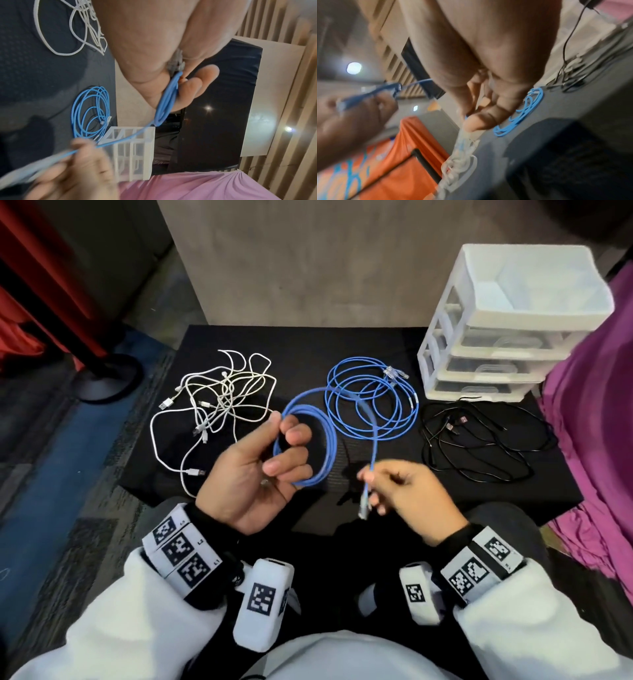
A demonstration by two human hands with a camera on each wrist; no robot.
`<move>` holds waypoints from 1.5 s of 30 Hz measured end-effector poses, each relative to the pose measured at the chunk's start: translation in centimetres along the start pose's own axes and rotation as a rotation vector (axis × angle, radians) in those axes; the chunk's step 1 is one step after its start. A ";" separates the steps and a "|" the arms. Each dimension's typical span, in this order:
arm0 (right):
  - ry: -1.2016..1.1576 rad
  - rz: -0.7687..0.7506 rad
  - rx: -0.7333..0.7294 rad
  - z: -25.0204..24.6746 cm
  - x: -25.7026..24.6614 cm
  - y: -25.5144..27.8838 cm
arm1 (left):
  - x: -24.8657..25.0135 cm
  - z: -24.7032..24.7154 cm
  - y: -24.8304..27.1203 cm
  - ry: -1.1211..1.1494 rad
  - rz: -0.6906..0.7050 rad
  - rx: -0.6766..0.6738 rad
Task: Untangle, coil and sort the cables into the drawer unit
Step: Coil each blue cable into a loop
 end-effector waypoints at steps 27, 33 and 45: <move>-0.115 0.187 -0.243 1.0 -3.1 1.4 | 4.3 -3.9 -1.2 -0.692 0.707 0.586; 0.664 -0.339 0.010 -1.7 -1.1 -0.3 | 4.2 -4.1 -1.4 -0.581 0.601 0.577; -0.017 -0.086 -0.012 3.0 -2.2 2.0 | 0.3 -2.1 -2.9 -0.350 0.490 0.542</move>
Point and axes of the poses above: each hand's wrist, its own y-axis away from the middle knuckle, its own z-axis out of the palm, x = y × z, the point moved 6 cm from there along -y, towards the middle knuckle, and after that the axes turned 13 degrees about x, right-handed, at the moved point
